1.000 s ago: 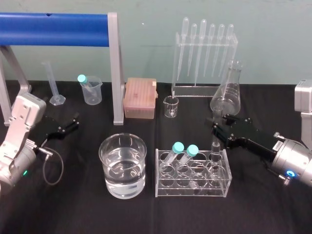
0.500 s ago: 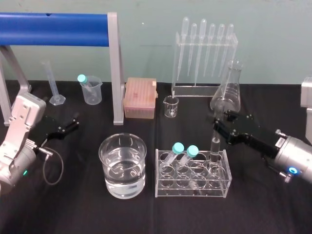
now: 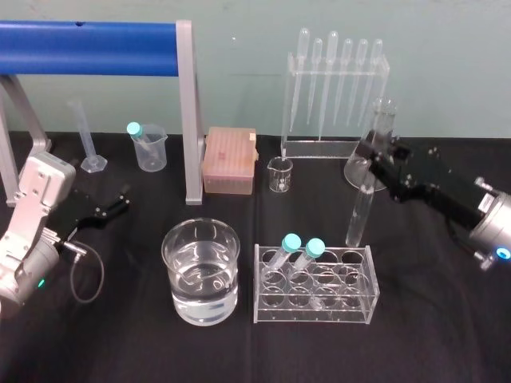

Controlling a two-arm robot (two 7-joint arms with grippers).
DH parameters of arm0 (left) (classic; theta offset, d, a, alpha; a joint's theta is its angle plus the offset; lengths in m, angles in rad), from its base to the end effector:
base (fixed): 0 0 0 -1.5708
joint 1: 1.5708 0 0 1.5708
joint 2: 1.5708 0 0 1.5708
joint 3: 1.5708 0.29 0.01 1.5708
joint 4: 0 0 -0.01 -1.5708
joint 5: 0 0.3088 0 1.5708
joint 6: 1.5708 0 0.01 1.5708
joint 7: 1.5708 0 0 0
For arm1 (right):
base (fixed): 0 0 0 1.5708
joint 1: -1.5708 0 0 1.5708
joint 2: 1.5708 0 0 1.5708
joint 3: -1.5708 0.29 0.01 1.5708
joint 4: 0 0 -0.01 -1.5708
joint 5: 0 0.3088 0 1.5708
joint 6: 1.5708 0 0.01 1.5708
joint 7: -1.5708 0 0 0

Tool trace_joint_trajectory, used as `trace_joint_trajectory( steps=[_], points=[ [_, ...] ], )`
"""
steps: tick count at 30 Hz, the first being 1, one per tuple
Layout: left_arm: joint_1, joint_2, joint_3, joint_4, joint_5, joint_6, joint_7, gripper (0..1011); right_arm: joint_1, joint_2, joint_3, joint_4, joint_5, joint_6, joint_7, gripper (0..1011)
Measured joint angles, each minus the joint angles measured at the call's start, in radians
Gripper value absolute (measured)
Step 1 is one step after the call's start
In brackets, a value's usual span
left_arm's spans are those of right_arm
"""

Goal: Hold the test tube with one hand and immerse one end into the beaker, then return it to the test tube rack.

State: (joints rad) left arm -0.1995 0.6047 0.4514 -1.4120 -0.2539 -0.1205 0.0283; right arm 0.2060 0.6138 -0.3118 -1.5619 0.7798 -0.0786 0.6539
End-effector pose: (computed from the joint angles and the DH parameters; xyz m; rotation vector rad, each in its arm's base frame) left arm 0.3581 0.0827 -0.3023 0.3045 -0.2850 1.2480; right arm 0.3687 -0.0921 -0.2344 0.1688 -0.0024 -0.6715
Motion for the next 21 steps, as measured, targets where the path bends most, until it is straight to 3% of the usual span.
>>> trace_joint_trajectory(
  steps=[5,9,16,21],
  points=[
    [0.0,0.0,0.0,0.0,0.0,0.0,0.0,1000,0.041,-0.024,0.001,0.034,-0.004,-0.066,0.036,226],
    [0.0,0.0,0.0,0.0,0.0,0.0,0.0,1000,0.102,-0.062,-0.028,0.1,-0.027,-0.115,0.089,226],
    [0.0,0.0,0.0,0.0,0.0,0.0,0.0,1000,0.192,-0.116,-0.084,0.208,-0.08,-0.149,0.133,226],
    [0.0,0.0,0.0,0.0,0.0,0.0,0.0,1000,0.222,-0.138,-0.106,0.248,-0.106,-0.151,0.136,226]
  ],
)
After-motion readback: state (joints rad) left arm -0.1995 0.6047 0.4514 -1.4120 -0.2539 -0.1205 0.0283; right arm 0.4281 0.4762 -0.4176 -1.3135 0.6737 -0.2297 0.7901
